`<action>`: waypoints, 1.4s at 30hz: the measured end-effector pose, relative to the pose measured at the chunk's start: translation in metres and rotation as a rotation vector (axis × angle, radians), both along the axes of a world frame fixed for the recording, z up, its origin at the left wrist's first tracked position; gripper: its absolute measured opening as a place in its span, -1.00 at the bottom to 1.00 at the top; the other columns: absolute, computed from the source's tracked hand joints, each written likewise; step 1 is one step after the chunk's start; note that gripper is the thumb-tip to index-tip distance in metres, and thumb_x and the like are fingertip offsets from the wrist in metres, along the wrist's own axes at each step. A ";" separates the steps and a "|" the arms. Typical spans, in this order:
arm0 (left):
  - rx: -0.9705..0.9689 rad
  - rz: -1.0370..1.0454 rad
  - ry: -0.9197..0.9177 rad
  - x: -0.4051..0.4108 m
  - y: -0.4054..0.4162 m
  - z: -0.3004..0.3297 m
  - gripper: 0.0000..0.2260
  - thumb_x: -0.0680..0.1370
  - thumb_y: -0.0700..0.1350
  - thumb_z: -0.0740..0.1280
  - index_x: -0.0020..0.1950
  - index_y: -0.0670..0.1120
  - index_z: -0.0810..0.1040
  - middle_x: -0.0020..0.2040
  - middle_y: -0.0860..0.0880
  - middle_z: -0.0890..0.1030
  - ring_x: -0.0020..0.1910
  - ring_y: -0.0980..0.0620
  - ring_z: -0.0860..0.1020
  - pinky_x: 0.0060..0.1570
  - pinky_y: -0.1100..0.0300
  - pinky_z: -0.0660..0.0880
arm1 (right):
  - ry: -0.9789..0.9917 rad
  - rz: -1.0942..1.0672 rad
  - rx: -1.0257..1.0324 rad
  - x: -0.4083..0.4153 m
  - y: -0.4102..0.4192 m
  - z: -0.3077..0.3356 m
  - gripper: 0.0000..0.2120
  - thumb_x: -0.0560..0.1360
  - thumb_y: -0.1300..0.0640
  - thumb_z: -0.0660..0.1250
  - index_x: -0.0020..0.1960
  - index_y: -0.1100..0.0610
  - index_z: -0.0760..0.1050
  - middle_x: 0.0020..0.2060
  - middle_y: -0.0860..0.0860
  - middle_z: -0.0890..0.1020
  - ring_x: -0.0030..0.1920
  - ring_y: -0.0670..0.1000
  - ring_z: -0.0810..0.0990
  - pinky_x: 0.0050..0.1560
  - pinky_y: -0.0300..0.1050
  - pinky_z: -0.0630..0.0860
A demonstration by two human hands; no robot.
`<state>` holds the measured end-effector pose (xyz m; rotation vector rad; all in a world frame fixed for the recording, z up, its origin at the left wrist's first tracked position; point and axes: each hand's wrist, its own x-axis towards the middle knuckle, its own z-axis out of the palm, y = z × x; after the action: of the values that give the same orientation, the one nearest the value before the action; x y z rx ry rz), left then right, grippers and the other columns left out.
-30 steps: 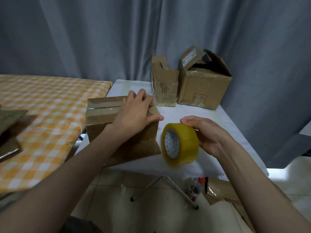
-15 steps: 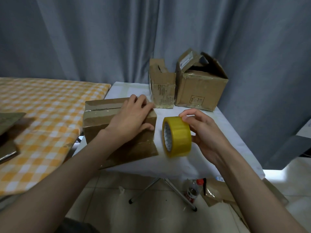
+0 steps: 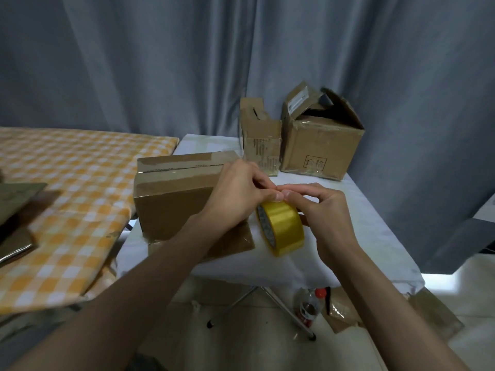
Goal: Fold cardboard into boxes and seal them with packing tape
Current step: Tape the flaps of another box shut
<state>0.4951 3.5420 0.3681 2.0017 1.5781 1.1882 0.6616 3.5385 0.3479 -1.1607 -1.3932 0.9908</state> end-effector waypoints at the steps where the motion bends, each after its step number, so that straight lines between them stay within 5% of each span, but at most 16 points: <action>1: 0.001 0.014 -0.015 0.003 0.000 -0.001 -0.90 0.38 -0.05 0.59 -0.14 0.00 0.76 -0.24 0.10 0.64 -0.22 0.21 0.56 -0.28 0.47 0.37 | 0.002 -0.009 0.000 0.001 0.000 -0.001 -0.90 0.51 0.14 0.47 -0.02 0.03 0.74 0.01 -0.05 0.70 0.09 0.08 0.65 0.07 0.21 0.63; 6: 0.052 0.101 -0.029 0.015 -0.002 -0.004 -0.97 0.43 -0.13 0.53 -0.20 -0.01 0.74 -0.27 0.14 0.59 -0.26 0.23 0.53 -0.29 0.50 0.34 | -0.002 0.004 -0.026 0.004 0.000 -0.003 -0.82 0.54 0.13 0.43 0.12 0.03 0.71 0.07 -0.05 0.69 0.10 -0.02 0.66 0.16 0.09 0.62; 11: 0.079 0.156 0.055 0.019 0.000 -0.010 -0.89 0.50 -0.13 0.43 -0.22 0.04 0.61 -0.17 0.14 0.56 -0.23 0.19 0.50 -0.21 0.31 0.38 | -0.106 0.135 -0.153 0.003 0.000 -0.008 -0.39 0.52 -0.02 0.42 0.49 -0.26 0.28 -0.02 -0.06 0.60 0.00 -0.10 0.64 -0.02 -0.14 0.60; 16: 0.116 0.125 -0.035 0.019 -0.001 -0.001 -0.87 0.56 -0.18 0.34 -0.17 -0.01 0.52 -0.13 0.06 0.54 -0.18 0.13 0.50 -0.17 0.21 0.38 | -0.119 0.198 -0.113 0.003 -0.002 -0.008 -0.52 0.55 0.05 0.40 0.39 -0.26 0.36 -0.04 0.06 0.67 -0.11 -0.04 0.69 -0.14 -0.06 0.67; 19: 0.192 0.078 -0.109 0.025 -0.007 0.011 -0.82 0.58 -0.17 0.34 -0.19 0.02 0.48 -0.11 0.05 0.53 -0.14 0.13 0.57 -0.16 0.28 0.46 | -0.098 0.129 -0.067 0.008 -0.001 -0.001 -0.79 0.59 0.02 0.36 0.17 -0.18 0.43 0.00 0.06 0.61 -0.23 -0.10 0.68 -0.35 -0.29 0.56; 23: 0.165 0.111 -0.126 0.020 -0.004 0.016 -0.88 0.60 -0.15 0.33 -0.13 -0.02 0.50 -0.08 0.05 0.52 -0.15 0.19 0.52 -0.16 0.43 0.42 | -0.117 0.180 0.012 0.012 -0.005 0.003 -0.87 0.61 0.03 0.33 0.05 -0.08 0.37 -0.03 0.24 0.59 -0.29 0.00 0.69 -0.40 -0.16 0.56; 25: 0.164 0.135 -0.105 0.016 -0.001 0.016 -0.91 0.60 -0.14 0.35 -0.11 -0.06 0.52 -0.07 0.05 0.52 -0.15 0.20 0.49 -0.16 0.43 0.41 | -0.199 0.176 0.068 0.014 -0.005 0.006 -0.87 0.61 0.01 0.31 0.06 -0.09 0.35 -0.03 0.27 0.59 -0.22 0.13 0.68 -0.28 0.12 0.61; 28: 0.125 0.122 0.009 0.013 0.004 0.010 -0.92 0.59 -0.11 0.36 -0.10 -0.04 0.55 -0.05 0.04 0.50 -0.12 0.17 0.48 -0.14 0.34 0.39 | -0.243 0.205 0.110 0.018 -0.007 0.009 -0.87 0.63 0.01 0.29 0.07 -0.08 0.33 -0.07 0.25 0.60 -0.12 0.23 0.65 -0.23 0.18 0.61; 31: 0.104 0.084 0.147 0.012 0.006 0.003 -0.91 0.60 -0.01 0.34 -0.03 0.03 0.62 -0.03 0.06 0.46 -0.07 0.14 0.46 -0.09 0.24 0.37 | -0.186 0.257 0.104 0.020 -0.007 0.011 -0.87 0.63 0.07 0.29 0.08 -0.04 0.33 -0.09 0.22 0.61 -0.22 0.04 0.70 -0.37 -0.14 0.59; 34: 0.142 0.140 0.408 0.012 0.007 -0.002 -0.69 0.63 0.14 0.20 0.19 0.05 0.65 0.04 0.04 0.44 0.06 0.06 0.38 0.01 0.15 0.37 | -0.245 0.216 0.147 0.022 -0.001 0.011 -0.85 0.62 0.07 0.30 0.07 -0.08 0.32 -0.08 0.27 0.61 -0.16 0.18 0.66 -0.16 0.20 0.62; 37: 0.149 0.187 0.563 0.008 0.007 0.001 -0.53 0.64 0.20 0.05 0.33 -0.01 0.57 0.20 0.01 0.48 0.17 0.00 0.35 0.18 0.07 0.36 | -0.204 0.179 0.144 0.026 0.011 0.013 -0.71 0.56 0.09 0.35 0.11 -0.18 0.29 -0.11 0.26 0.63 -0.13 0.30 0.59 -0.11 0.24 0.59; 40: 0.166 0.188 0.606 -0.006 0.010 0.008 -0.48 0.60 0.24 0.14 0.45 -0.02 0.45 0.35 -0.04 0.46 0.31 -0.05 0.34 0.26 0.01 0.33 | -0.321 0.094 0.120 0.032 0.031 0.005 -0.63 0.53 0.20 0.36 0.14 -0.14 0.27 -0.25 -0.02 0.62 -0.24 0.08 0.52 -0.26 -0.02 0.48; 42: 0.034 0.189 0.617 -0.020 0.012 0.010 -0.31 0.51 0.31 0.29 0.55 0.00 0.29 0.50 -0.05 0.33 0.46 -0.06 0.26 0.39 -0.02 0.29 | -0.486 0.025 0.083 0.036 0.044 -0.006 -0.62 0.52 0.25 0.36 0.16 -0.08 0.26 -0.16 0.01 0.61 -0.17 0.10 0.54 -0.24 -0.05 0.48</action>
<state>0.4751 3.5538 0.3778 2.4342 2.0712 0.6768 0.6974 3.5823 0.3415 -1.3811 -1.8138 0.6814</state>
